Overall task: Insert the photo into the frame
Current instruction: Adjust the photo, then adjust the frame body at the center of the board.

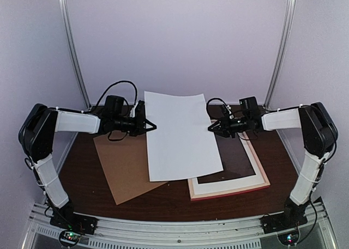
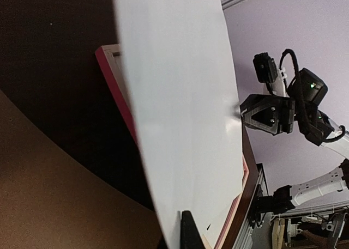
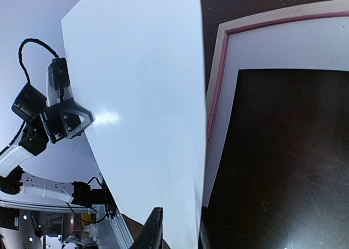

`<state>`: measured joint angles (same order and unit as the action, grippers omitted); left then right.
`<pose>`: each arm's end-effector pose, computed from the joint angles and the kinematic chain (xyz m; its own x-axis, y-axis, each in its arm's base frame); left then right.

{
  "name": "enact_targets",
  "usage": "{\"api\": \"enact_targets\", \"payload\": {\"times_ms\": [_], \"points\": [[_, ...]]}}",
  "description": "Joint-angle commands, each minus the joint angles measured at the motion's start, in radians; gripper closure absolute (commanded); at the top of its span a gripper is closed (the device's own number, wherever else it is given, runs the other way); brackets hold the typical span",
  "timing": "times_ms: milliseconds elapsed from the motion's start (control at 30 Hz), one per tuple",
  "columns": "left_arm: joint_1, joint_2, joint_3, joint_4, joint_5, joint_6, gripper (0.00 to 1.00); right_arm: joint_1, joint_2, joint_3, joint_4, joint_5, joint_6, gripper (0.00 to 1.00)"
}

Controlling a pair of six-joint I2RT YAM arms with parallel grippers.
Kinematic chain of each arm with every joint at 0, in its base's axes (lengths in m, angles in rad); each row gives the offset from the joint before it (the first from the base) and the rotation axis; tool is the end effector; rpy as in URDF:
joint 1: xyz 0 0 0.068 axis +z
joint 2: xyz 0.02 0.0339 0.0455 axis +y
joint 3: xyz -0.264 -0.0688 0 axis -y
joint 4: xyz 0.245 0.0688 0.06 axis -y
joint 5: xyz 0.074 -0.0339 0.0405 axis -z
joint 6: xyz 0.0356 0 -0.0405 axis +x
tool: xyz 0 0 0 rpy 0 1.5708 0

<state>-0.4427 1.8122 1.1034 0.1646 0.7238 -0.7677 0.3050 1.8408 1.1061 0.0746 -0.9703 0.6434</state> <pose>0.3462 -0.1902 0.2038 -0.9151 -0.1421 -0.3775 0.2744 0.4665 -0.8409 0.3601 0.1442 0.1905 -0.9427 0.0586 -0.3285 -0.2822 0.3851 0.8787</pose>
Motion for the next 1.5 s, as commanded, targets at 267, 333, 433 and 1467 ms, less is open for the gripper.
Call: {"api": "enact_targets", "payload": {"times_ms": [267,333,433,1467], "points": [[-0.005,-0.011,0.041,-0.054,0.064,-0.057,1.00,-0.082,-0.098,0.133,-0.592,0.430,-0.311,0.41],[-0.005,-0.010,0.056,-0.114,0.056,-0.045,1.00,-0.114,-0.098,0.144,-0.657,0.513,-0.350,0.36],[-0.005,-0.003,0.105,-0.267,0.026,-0.001,1.00,-0.154,-0.089,0.151,-0.726,0.632,-0.387,0.33],[0.022,0.029,0.271,-0.617,-0.070,0.150,1.00,-0.223,-0.038,0.029,-0.706,0.662,-0.428,0.73]]}}
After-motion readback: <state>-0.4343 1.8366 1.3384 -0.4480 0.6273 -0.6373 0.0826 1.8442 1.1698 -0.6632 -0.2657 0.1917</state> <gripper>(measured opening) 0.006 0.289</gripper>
